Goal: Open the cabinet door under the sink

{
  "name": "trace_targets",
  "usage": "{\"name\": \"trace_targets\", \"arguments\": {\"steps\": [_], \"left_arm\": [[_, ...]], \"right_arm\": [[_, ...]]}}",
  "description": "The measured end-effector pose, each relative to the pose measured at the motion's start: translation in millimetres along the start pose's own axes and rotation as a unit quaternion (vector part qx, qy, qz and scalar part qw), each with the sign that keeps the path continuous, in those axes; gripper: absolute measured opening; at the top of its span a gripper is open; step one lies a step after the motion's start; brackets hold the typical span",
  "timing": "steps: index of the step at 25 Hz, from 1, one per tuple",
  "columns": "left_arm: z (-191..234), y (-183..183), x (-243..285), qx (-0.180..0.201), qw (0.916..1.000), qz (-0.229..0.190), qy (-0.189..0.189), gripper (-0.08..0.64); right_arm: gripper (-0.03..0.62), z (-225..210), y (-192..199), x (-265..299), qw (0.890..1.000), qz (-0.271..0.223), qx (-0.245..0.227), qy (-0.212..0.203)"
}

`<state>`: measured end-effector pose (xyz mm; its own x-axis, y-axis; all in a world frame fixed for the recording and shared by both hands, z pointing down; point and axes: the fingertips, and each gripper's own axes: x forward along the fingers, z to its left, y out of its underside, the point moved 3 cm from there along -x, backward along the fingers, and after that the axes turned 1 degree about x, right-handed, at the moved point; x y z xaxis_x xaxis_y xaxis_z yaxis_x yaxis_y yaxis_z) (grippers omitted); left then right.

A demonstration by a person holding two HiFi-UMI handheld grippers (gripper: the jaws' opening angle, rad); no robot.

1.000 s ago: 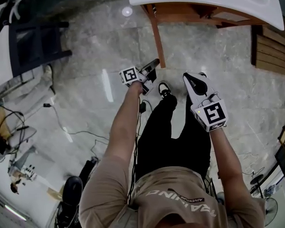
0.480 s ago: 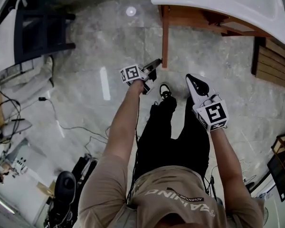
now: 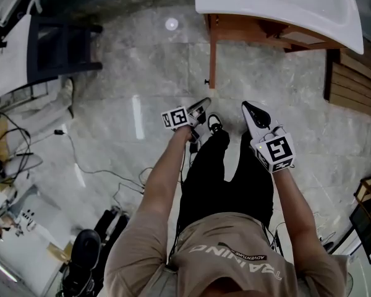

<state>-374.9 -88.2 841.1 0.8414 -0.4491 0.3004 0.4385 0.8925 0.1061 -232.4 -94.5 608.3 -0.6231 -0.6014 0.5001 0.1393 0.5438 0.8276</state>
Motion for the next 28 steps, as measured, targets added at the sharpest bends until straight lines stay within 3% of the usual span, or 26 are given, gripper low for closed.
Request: {"name": "trace_targets", "arguments": {"steps": [7, 11, 15, 21, 24, 28], "left_arm": [[-80.5, 39.6, -3.3, 0.073, 0.9961, 0.031, 0.038, 0.014], [-134.3, 40.9, 10.3, 0.144, 0.9891, 0.024, 0.021, 0.014], [-197.4, 41.6, 34.2, 0.235, 0.9712, 0.035, 0.020, 0.014], [-295.3, 46.6, 61.4, 0.338, 0.9396, 0.045, 0.033, 0.015], [-341.9, 49.8, 68.3, 0.381, 0.9231, 0.043, 0.028, 0.015], [-388.7, 55.4, 71.6, 0.416, 0.9084, 0.041, 0.018, 0.015]], "right_arm": [[0.002, 0.7, -7.1, -35.7, 1.000, 0.012, -0.019, -0.002], [0.002, -7.8, -18.7, -63.6, 1.000, 0.008, -0.020, 0.007], [0.002, -22.9, -31.0, -98.8, 0.999, -0.012, -0.021, 0.028], [0.002, -52.3, -39.3, -151.3, 0.998, -0.016, -0.035, 0.048], [0.002, -72.9, -45.4, -174.5, 0.997, -0.024, -0.036, 0.057], [0.002, -95.5, -53.4, -199.5, 0.997, -0.033, -0.027, 0.065]]}}
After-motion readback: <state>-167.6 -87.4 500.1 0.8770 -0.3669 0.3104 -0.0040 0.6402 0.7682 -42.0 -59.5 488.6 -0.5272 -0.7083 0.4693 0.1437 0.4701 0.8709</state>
